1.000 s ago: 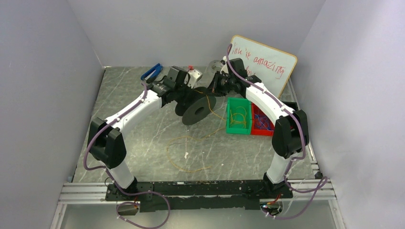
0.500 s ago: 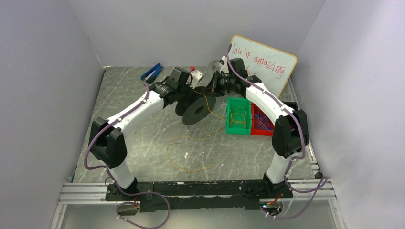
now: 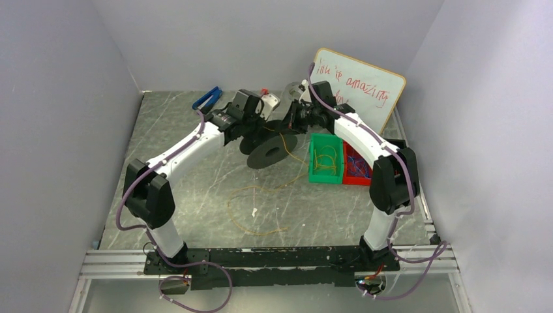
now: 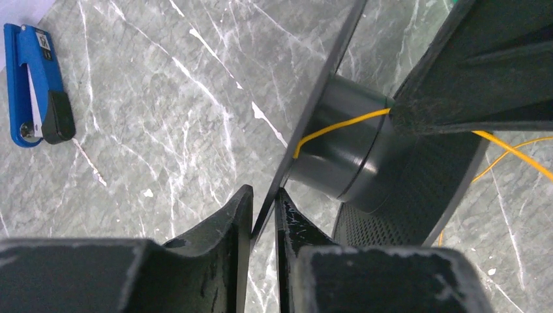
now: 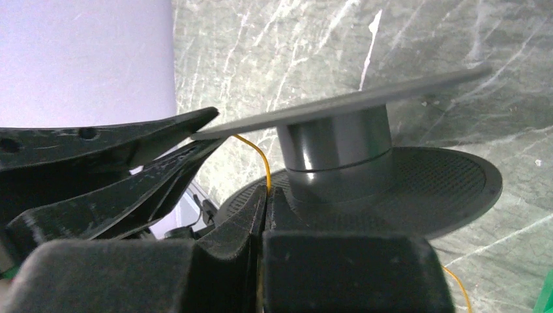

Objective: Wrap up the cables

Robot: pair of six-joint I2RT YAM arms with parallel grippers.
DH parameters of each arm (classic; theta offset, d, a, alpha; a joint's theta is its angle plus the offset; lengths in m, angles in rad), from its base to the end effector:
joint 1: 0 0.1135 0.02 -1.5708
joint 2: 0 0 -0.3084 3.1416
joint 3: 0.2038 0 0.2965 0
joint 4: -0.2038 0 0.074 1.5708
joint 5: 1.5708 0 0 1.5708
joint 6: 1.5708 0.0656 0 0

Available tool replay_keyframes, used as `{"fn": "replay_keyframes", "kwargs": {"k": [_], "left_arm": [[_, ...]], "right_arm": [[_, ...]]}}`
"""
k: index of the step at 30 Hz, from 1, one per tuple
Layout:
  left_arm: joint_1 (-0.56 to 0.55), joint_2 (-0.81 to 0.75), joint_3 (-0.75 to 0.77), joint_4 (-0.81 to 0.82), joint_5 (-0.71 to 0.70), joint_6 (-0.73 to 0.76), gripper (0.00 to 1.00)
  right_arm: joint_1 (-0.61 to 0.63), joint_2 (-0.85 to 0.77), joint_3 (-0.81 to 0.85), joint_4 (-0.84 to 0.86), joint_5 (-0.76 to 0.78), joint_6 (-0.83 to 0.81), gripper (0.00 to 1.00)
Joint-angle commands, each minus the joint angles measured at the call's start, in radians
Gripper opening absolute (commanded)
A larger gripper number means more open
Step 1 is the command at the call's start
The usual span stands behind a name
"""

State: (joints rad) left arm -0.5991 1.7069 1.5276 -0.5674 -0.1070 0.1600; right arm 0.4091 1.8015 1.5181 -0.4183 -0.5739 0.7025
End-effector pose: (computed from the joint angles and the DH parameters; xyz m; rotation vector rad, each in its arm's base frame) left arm 0.3842 -0.2539 0.3317 0.8069 2.1690 -0.0993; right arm 0.4305 0.2255 0.3068 0.0259 2.4445 1.2003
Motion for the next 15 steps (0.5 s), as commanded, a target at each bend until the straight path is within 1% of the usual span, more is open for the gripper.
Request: {"fn": "replay_keyframes", "kwargs": {"k": [1, 4, 6, 8, 9, 13, 15], "left_arm": [[0.013, -0.001, 0.062, 0.041, 0.006, 0.011, 0.25], [0.014, 0.001, 0.062, 0.038, 0.028, 0.018, 0.25], [0.014, 0.002, 0.059, 0.043, 0.024, 0.024, 0.17], [0.014, 0.002, 0.06, 0.05, -0.015, 0.026, 0.05], [0.014, 0.0, 0.06, 0.055, -0.042, 0.028, 0.03], [0.014, -0.015, 0.062, 0.082, -0.144, 0.05, 0.03], [0.013, -0.023, 0.055, 0.094, -0.171, 0.056, 0.03]], "right_arm": [[0.002, 0.023, -0.005, -0.071, 0.009, -0.003, 0.0], [-0.002, 0.024, -0.003, -0.07, -0.002, -0.001, 0.0], [-0.005, 0.025, 0.001, -0.073, -0.006, -0.004, 0.0], [-0.013, 0.021, 0.008, -0.066, -0.027, -0.007, 0.0], [-0.018, 0.018, 0.011, -0.057, -0.05, -0.009, 0.0], [-0.051, -0.026, 0.011, -0.001, -0.114, 0.008, 0.0], [-0.061, -0.041, 0.032, -0.03, -0.096, 0.009, 0.0]]}}
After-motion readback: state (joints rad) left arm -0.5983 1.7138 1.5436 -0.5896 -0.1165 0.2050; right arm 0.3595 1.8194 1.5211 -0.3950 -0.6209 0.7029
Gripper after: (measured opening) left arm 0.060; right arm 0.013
